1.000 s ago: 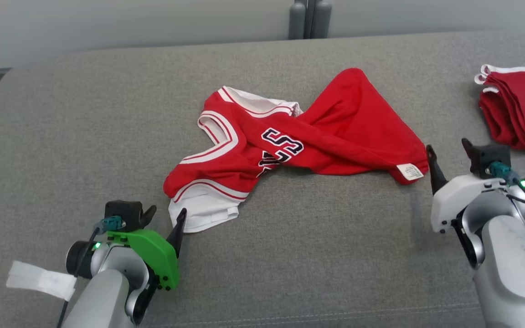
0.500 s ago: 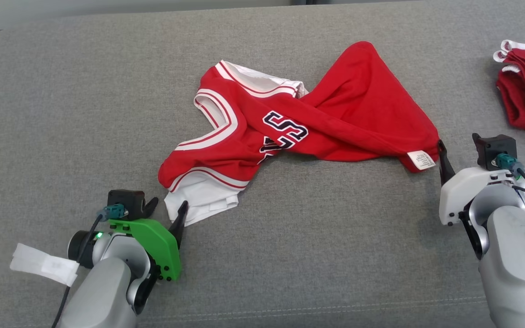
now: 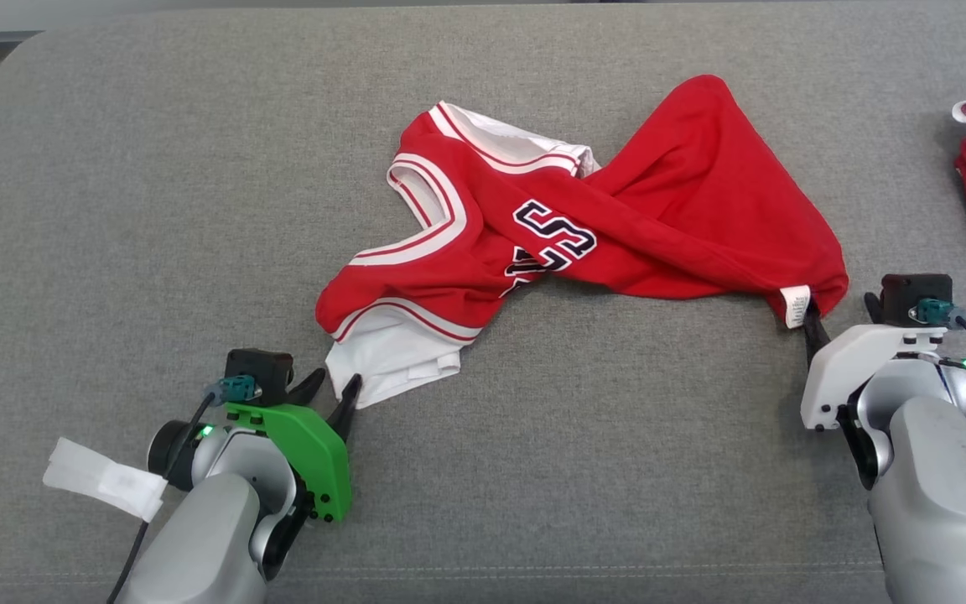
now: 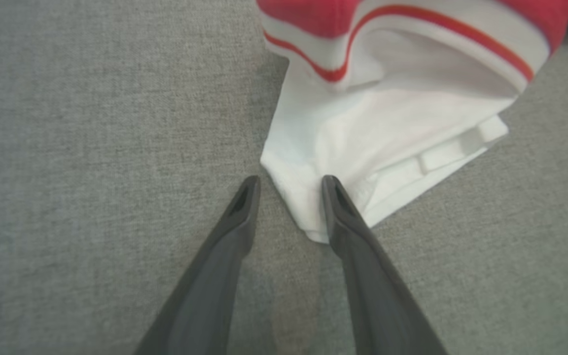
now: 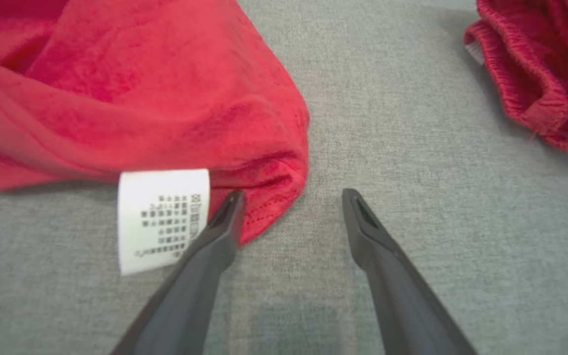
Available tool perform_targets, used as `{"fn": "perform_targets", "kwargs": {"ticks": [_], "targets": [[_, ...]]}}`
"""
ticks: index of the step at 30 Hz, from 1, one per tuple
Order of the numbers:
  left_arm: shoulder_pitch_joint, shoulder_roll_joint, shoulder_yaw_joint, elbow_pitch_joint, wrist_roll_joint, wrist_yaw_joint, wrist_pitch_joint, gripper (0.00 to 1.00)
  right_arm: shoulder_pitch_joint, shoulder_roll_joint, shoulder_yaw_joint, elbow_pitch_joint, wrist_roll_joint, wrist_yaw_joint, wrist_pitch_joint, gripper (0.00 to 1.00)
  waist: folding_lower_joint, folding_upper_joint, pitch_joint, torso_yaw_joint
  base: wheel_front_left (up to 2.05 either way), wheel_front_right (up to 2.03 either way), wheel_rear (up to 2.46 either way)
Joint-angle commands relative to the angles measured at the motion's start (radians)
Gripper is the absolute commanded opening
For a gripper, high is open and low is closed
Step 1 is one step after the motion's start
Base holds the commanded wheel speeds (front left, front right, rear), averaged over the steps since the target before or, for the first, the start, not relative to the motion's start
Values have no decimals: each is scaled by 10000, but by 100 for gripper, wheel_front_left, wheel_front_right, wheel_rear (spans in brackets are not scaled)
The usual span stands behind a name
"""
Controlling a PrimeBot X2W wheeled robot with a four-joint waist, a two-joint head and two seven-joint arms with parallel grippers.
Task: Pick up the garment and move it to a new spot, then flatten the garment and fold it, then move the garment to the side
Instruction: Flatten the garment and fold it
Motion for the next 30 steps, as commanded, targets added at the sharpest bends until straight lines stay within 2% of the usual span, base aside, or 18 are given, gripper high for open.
{"fn": "perform_targets", "kwargs": {"ticks": [1,11,12,13,14,16,19,23,25,26,27,28,30], "targets": [[234,-10,-193,313,-98,4,232,62,-95,22,38,115,-21,-12,51,100,0,0,62,28,0,0,0],[-64,42,-136,393,-99,104,-151,47,-215,404,240,598,859,-4,-21,98,0,0,204,57,0,0,0],[-106,25,-138,391,-103,101,-217,43,-247,394,216,608,869,-4,-43,90,0,0,197,64,0,0,0],[-133,3,-151,404,-114,97,-263,40,-284,348,178,602,828,-6,-100,90,0,0,185,68,0,0,0],[-160,-19,-169,417,-113,92,-297,40,-315,299,132,607,802,-6,-122,76,0,0,172,73,0,0,0],[-209,-83,-205,439,-141,84,-368,41,-355,224,-55,581,746,-7,-165,92,0,0,138,81,0,0,0],[-306,-164,-298,449,-145,68,-438,44,-371,133,-397,512,483,-12,-197,99,0,0,102,91,0,0,0],[-436,-237,-408,468,-136,49,-520,46,-466,130,-825,464,164,-12,-181,100,0,0,96,104,0,0,0],[-500,-249,-435,487,-142,46,-569,45,-529,195,-965,492,20,-12,-146,97,0,0,107,100,0,0,0],[-533,-241,-439,504,-142,45,-589,44,-559,220,-1017,505,-46,-12,-147,91,0,0,120,97,0,0,0],[-564,-232,-452,518,-134,45,-597,41,-583,247,-1076,526,-75,-12,-150,60,0,0,135,97,0,0,0],[-584,-225,-464,549,-125,52,-576,35,-630,273,-1141,550,-110,-12,-152,47,0,0,148,99,0,0,0],[-592,-228,-500,649,-155,70,-443,0,-727,330,-1247,621,-100,-12,-141,0,0,0,164,101,0,0,0]]}}
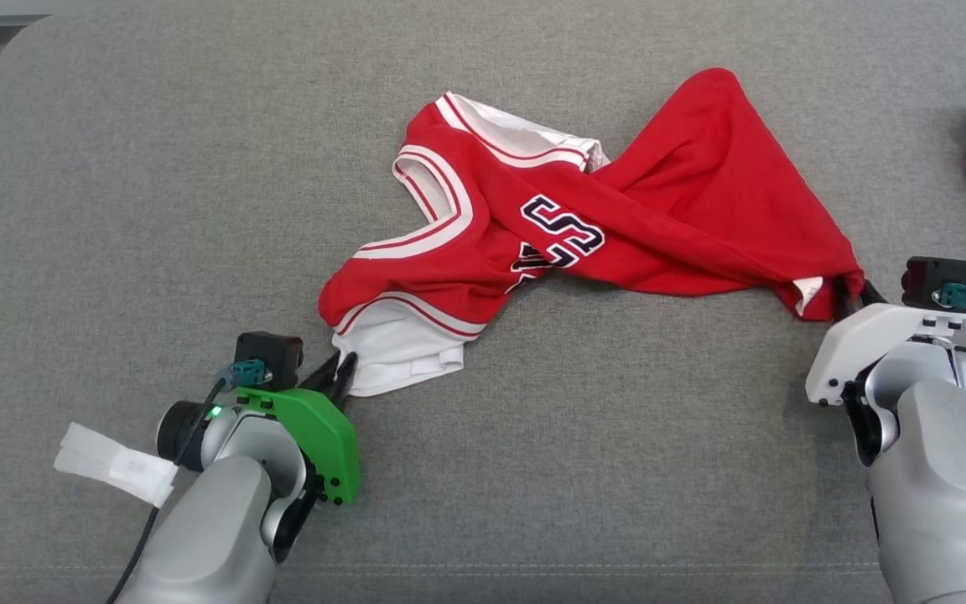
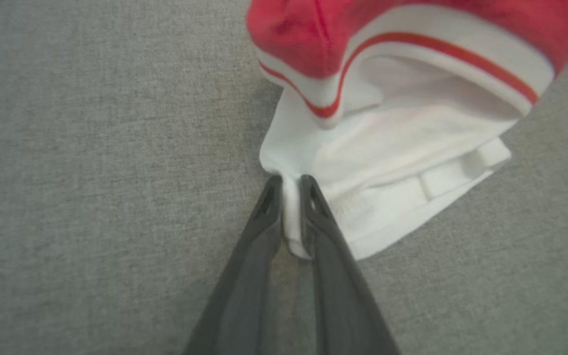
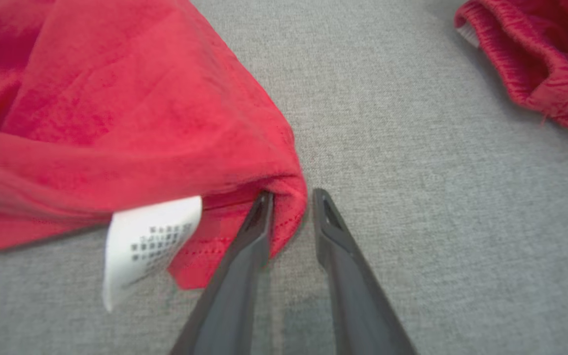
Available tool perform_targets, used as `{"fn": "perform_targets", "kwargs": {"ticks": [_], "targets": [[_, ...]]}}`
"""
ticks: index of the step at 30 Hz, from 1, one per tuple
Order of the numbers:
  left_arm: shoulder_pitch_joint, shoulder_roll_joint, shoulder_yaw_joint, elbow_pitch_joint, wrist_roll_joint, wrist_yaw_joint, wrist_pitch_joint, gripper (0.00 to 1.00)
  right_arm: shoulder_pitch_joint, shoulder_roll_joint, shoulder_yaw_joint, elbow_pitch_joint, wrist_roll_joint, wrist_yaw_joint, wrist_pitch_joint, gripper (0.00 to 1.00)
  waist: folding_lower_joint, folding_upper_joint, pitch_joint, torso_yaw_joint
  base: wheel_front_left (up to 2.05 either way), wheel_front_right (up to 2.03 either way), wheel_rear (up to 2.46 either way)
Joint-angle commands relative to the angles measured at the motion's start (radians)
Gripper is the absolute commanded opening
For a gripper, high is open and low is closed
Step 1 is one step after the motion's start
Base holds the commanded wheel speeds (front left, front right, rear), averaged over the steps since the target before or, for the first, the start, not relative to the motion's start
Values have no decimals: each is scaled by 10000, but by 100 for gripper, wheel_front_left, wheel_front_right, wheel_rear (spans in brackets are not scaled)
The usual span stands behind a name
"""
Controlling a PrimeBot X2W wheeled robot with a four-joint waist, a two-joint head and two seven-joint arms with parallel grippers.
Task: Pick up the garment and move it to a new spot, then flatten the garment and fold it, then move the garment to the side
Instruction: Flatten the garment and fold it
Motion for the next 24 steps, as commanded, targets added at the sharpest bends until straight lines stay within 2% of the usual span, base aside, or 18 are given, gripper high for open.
{"fn": "perform_targets", "kwargs": {"ticks": [1,5,13,21,24], "targets": [[48,-96,-124,228,-112,-4,227,0,-144,26,-66,110,-36,-12,46,0,0,-1,2,3,0,0,0],[269,-133,-194,288,-219,-24,262,0,-172,72,-121,289,-113,-12,3,0,0,-1,-98,38,0,0,0],[629,-94,257,-232,-968,-59,-349,0,163,18,-156,255,-166,-12,-138,0,0,-1,-616,154,0,0,0],[878,204,860,-1476,-1634,-37,-829,0,256,-81,17,-286,202,-12,-230,0,0,-1,-1183,246,0,0,0],[713,421,1155,-2213,-1766,116,-1013,0,180,-135,233,-663,483,-12,-119,0,0,-1,-1335,243,0,0,0]]}}
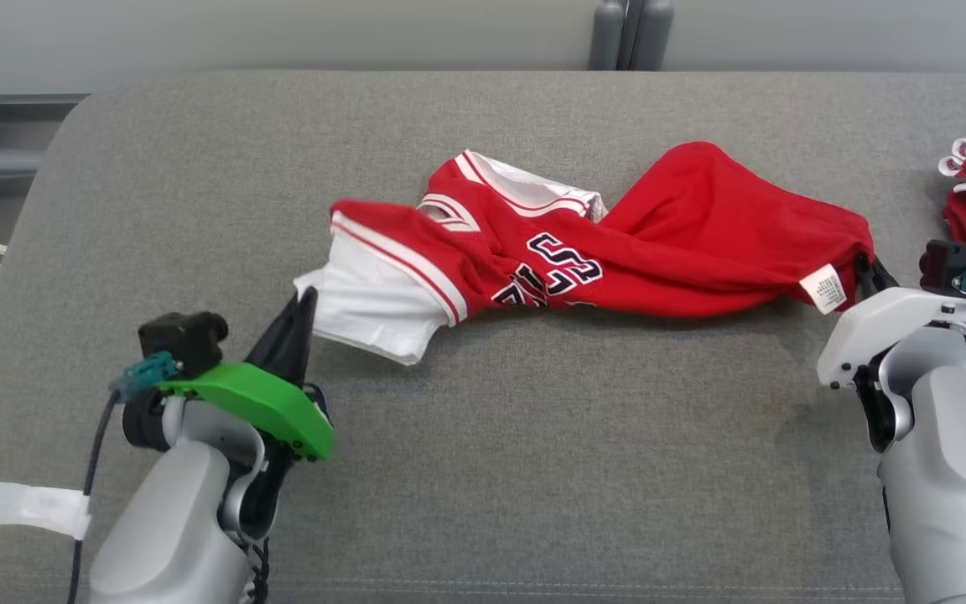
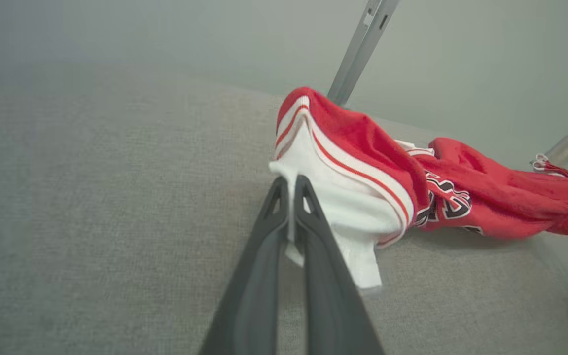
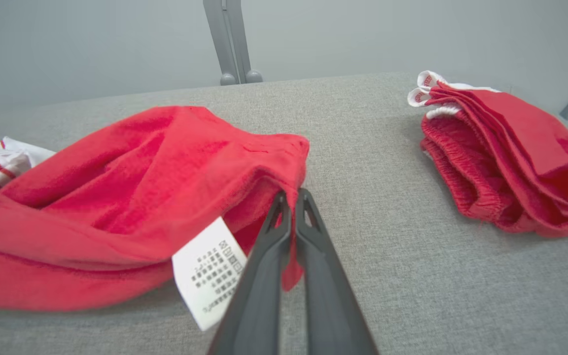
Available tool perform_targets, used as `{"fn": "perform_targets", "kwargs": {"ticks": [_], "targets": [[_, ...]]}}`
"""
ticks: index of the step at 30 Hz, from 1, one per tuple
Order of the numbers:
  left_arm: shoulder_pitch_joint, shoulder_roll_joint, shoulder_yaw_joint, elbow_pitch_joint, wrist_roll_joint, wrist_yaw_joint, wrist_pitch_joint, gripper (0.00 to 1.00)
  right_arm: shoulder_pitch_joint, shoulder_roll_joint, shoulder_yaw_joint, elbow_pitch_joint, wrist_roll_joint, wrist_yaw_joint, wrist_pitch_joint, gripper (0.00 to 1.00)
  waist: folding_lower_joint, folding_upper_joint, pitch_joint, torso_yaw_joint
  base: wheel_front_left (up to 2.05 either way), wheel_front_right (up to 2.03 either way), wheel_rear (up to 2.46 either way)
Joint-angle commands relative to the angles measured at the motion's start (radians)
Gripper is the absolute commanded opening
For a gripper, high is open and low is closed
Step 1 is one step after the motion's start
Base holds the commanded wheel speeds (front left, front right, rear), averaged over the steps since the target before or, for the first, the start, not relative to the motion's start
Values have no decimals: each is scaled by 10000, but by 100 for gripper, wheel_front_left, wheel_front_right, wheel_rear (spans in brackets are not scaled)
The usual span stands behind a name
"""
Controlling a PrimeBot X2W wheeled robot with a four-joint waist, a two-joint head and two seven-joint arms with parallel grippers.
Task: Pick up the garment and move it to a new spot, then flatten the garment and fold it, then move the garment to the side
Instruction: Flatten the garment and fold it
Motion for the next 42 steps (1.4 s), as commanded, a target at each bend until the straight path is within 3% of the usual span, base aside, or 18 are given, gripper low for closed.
{"fn": "perform_targets", "kwargs": {"ticks": [1,8,14,19,24,35,42], "targets": [[-134,137,121,-219,-70,84,-98,0,-27,-67,112,-135,159,-12,76,0,0,0,-134,5,0,0,0],[-747,275,797,-1851,-334,583,-328,0,-315,-302,1022,-1183,1149,-12,912,0,0,0,-266,-137,0,0,0],[-1313,59,1038,-2644,-404,836,-477,0,-395,-571,1404,-2055,2071,-12,1568,0,0,0,-280,-238,0,0,0],[-1540,-182,1260,-3201,-288,995,-1018,0,-414,-446,708,-2879,2798,-12,1771,0,0,0,-259,-317,0,0,0],[-1239,-224,1285,-3434,-187,1081,-1180,0,-164,-250,-95,-3138,2736,-10,2059,0,0,0,-248,-328,0,0,0],[259,-204,968,-3011,-342,1263,-1066,0,574,117,-1282,-2492,1869,-10,2366,0,0,0,184,-71,0,0,0],[743,-250,943,-2611,-342,1241,-1207,0,222,242,-1621,-1813,1932,-9,2213,0,0,0,408,126,0,0,0]]}}
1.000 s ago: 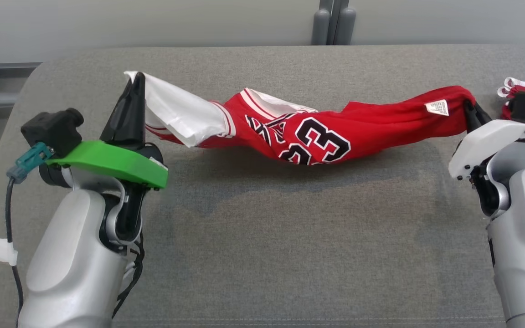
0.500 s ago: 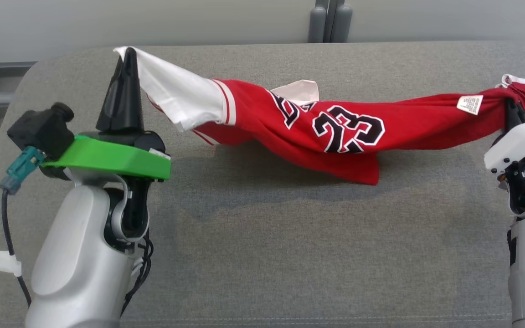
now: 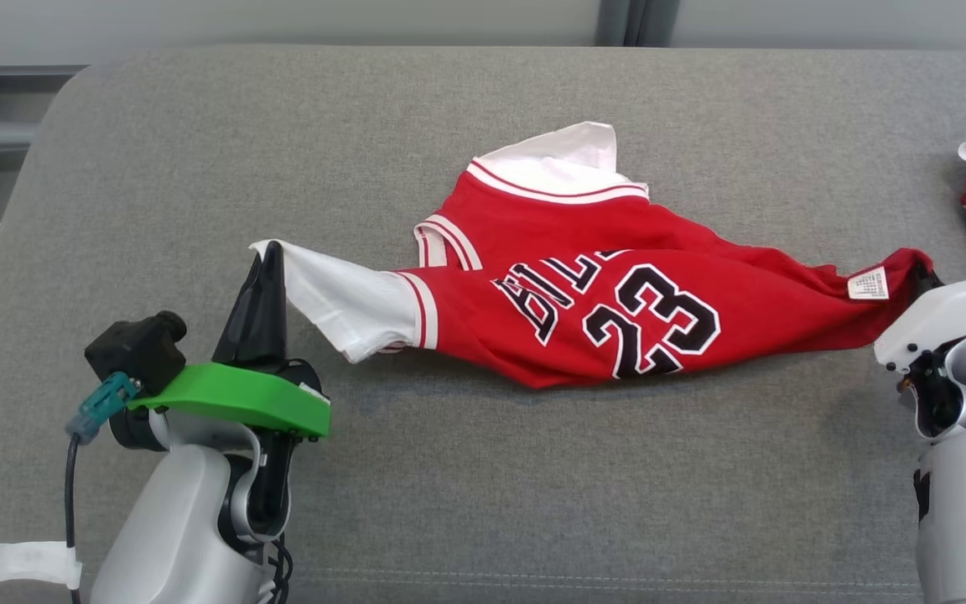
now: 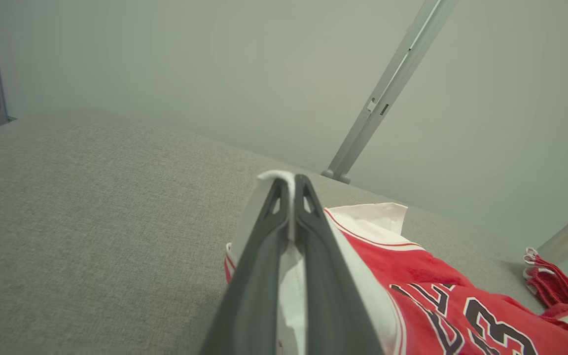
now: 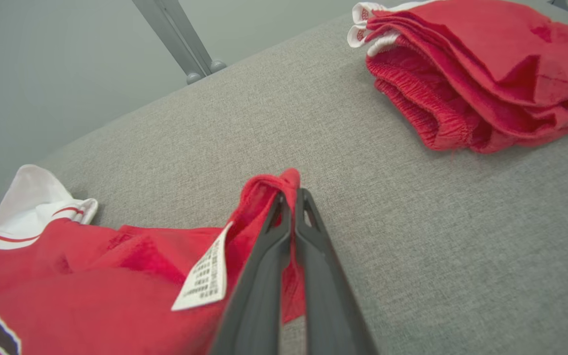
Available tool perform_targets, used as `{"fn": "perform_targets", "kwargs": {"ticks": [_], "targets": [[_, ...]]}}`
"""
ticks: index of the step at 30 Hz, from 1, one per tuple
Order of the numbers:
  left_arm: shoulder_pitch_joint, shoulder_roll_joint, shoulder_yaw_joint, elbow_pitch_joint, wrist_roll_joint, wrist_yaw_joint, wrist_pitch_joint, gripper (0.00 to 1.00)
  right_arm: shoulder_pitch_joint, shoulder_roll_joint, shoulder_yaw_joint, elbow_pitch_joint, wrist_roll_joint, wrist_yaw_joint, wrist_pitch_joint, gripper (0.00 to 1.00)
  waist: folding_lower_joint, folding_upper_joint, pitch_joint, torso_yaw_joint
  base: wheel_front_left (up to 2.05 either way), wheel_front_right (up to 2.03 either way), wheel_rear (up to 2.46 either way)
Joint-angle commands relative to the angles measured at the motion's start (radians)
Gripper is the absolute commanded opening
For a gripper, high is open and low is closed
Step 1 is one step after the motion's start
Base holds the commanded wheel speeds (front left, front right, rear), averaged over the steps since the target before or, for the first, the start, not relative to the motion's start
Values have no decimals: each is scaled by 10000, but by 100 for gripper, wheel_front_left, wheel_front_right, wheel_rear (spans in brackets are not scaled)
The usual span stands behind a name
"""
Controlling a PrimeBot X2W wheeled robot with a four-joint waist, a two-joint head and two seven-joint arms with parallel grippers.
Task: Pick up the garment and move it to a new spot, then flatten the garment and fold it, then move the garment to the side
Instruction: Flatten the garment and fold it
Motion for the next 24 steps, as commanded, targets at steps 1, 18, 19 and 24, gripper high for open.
{"fn": "perform_targets", "kwargs": {"ticks": [1,18,19,24], "targets": [[37,-1,32,29,-4,-12,-56,0,-209,-21,-33,17,44,-5,-72,0,0,0,94,82,0,0,0],[-2783,-385,212,1262,862,-518,-326,0,-4425,-338,-613,2108,-1089,-4,-1035,0,0,0,1601,926,0,0,0],[-2928,-432,257,1324,952,-517,-316,0,-4656,-394,-683,2222,-1224,-4,-1094,0,0,0,1710,998,0,0,0],[-3379,-697,608,1434,1291,-610,-321,0,-5724,-442,-1101,2795,-1765,-4,-1405,0,0,0,2158,1342,0,0,0]]}}
